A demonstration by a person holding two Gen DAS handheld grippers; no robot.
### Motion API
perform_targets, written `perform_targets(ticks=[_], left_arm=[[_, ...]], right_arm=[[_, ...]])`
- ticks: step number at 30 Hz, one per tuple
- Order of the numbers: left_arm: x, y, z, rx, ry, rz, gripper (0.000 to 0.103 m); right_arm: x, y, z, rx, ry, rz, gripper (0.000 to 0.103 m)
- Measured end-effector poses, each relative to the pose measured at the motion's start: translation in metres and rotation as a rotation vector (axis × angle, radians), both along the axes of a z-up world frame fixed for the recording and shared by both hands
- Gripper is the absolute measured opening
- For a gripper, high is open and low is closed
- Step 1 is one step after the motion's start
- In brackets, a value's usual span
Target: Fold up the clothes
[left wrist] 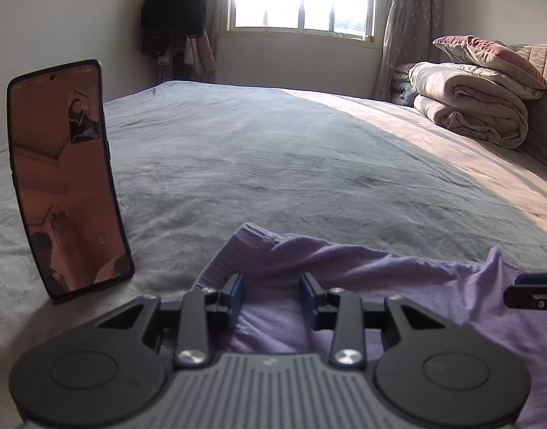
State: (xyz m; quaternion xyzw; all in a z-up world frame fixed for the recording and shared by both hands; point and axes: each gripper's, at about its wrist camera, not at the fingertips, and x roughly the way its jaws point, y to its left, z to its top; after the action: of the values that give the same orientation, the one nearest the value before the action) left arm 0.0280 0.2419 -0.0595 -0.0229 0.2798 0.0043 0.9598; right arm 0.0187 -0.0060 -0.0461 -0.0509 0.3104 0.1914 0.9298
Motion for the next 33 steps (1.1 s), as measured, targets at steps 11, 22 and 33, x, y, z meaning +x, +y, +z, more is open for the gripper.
perform_targets(ticks=[11,22,33], left_arm=[[-0.006,0.009,0.009,-0.035,-0.039,-0.005,0.038],[0.001,0.026,0.003,-0.098,0.026,0.072,0.047],[-0.034,0.020,0.028,-0.137,-0.097,0.025,0.051]], right_arm=[[0.057,-0.026,-0.006,0.027,0.017,-0.111,0.023],[0.061,0.000,-0.014,0.017,0.042,-0.017,0.026],[-0.022,-0.032,0.001,0.041,-0.001,-0.128,0.035]])
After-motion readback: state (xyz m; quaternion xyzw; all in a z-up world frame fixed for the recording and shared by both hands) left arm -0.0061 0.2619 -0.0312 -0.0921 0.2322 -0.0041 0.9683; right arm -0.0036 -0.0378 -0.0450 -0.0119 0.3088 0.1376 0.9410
